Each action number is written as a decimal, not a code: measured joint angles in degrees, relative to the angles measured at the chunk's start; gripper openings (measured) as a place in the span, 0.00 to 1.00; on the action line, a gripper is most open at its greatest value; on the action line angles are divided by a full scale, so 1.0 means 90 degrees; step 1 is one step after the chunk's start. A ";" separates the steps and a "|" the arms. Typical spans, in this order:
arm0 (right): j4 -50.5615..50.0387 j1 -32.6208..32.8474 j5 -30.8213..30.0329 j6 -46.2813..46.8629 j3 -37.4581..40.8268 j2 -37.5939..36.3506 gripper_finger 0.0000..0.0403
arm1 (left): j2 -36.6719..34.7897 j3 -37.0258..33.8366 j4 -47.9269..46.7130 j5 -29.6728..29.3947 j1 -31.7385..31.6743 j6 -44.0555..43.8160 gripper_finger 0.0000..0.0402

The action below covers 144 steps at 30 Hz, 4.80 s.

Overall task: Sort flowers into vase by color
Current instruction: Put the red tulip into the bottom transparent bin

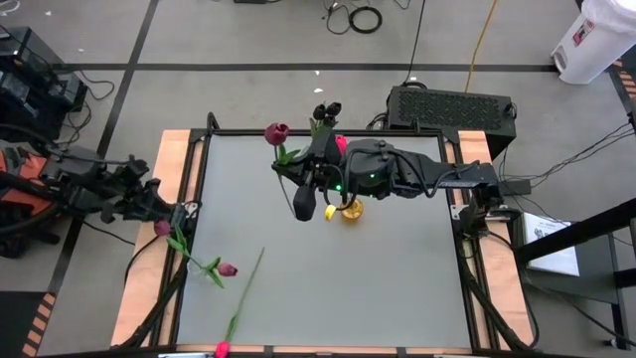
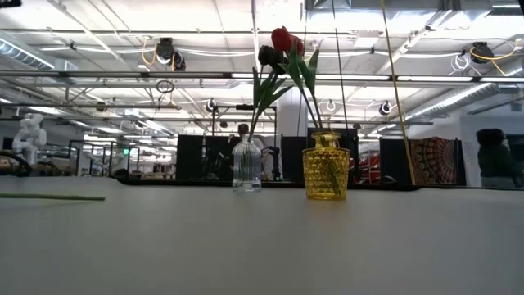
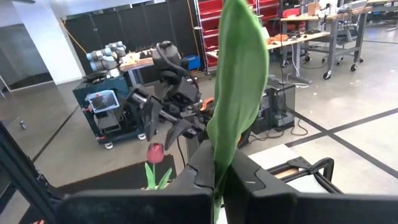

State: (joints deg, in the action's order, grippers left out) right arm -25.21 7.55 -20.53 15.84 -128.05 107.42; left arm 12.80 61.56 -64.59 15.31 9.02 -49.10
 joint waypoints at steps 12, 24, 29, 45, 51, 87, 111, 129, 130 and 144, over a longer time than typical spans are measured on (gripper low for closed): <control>-0.0023 0.0002 0.0157 -0.0053 0.0000 0.0000 0.00 | -0.0002 -0.0001 -0.0466 0.0556 0.0000 -0.0162 0.49; -0.0066 0.0002 0.0157 -0.0080 0.0000 0.0000 0.00 | -0.0002 -0.0002 -0.0999 0.0472 0.0000 -0.0076 0.49; -0.0194 -0.0005 0.0155 -0.0073 0.0000 0.0000 0.00 | -0.0002 -0.0002 -0.0695 0.0763 0.0000 -0.0348 0.49; -0.0314 -0.0012 0.0155 -0.0053 0.0000 0.0000 0.00 | -0.0002 -0.0002 -0.0536 0.1723 0.0000 -0.1413 0.49; -0.0331 -0.0012 0.0155 -0.0070 0.0000 0.0000 0.00 | -0.0002 -0.0002 -0.0191 0.1998 0.0000 -0.1754 0.49; 0.2361 -0.0514 0.1767 0.0457 0.0010 0.1296 0.00 | 0.0313 -0.0001 0.0648 -0.1669 0.0000 0.1255 0.49; 0.3182 -0.0304 0.2317 0.0961 0.0002 0.1617 0.00 | 0.2264 -0.0002 0.2232 -0.0701 0.0000 0.3659 0.49; 0.3143 -0.0172 0.2098 0.0642 0.0002 0.1617 0.00 | 0.3451 -0.0002 0.3895 -0.0203 0.0000 0.3500 0.49; 0.3104 -0.0175 0.2098 0.0641 0.0002 0.1616 0.00 | 0.3478 -0.0002 0.3999 -0.0202 0.0000 0.3499 0.49; 0.2957 -0.0172 0.2098 0.0559 0.0002 0.1615 0.00 | 0.3540 -0.0002 0.4342 -0.0354 -0.0002 0.3462 0.49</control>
State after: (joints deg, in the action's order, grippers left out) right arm 1.40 6.00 -1.65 20.86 -128.03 121.95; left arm 44.66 61.54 -25.51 12.13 9.00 -17.94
